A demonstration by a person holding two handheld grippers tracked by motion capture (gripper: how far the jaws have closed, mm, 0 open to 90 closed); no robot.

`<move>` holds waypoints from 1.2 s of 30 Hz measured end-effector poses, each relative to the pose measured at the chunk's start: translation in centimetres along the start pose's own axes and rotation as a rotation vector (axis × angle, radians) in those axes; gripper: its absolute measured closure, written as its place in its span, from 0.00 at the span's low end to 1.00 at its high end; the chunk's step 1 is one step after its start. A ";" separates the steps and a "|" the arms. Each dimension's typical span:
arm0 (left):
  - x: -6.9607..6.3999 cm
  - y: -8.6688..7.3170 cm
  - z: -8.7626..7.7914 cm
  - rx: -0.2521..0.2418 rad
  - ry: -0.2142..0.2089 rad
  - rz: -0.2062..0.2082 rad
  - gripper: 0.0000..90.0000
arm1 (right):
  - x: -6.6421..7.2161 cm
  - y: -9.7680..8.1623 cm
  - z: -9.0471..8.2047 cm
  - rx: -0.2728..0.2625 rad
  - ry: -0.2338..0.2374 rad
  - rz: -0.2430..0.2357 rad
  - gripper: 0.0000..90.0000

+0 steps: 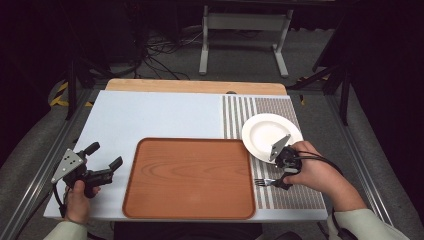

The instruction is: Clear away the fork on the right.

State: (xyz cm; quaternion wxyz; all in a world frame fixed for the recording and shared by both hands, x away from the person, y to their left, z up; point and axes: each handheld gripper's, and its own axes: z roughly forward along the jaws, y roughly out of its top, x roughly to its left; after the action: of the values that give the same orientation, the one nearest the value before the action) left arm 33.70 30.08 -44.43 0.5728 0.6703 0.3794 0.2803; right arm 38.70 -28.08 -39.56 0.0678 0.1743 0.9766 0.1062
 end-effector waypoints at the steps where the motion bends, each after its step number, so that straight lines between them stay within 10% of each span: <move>1: 0.0 0.0 0.0 0.002 -0.002 0.001 0.03 | -0.1 0.0 0.0 0.006 0.002 -0.015 0.15; 17: 0.0 0.0 0.0 0.002 -0.002 0.001 0.03 | 0.2 -0.5 0.0 0.114 0.059 -0.221 0.39; 36: 0.1 -0.1 0.0 0.003 -0.003 -0.002 0.03 | -0.8 -0.7 1.4 0.297 0.106 -0.329 0.75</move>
State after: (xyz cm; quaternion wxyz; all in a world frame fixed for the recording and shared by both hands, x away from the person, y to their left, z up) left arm 33.72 30.15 -44.50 0.5726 0.6712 0.3797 0.2783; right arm 39.48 -28.79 -41.05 0.0066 0.0149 0.9990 -0.0423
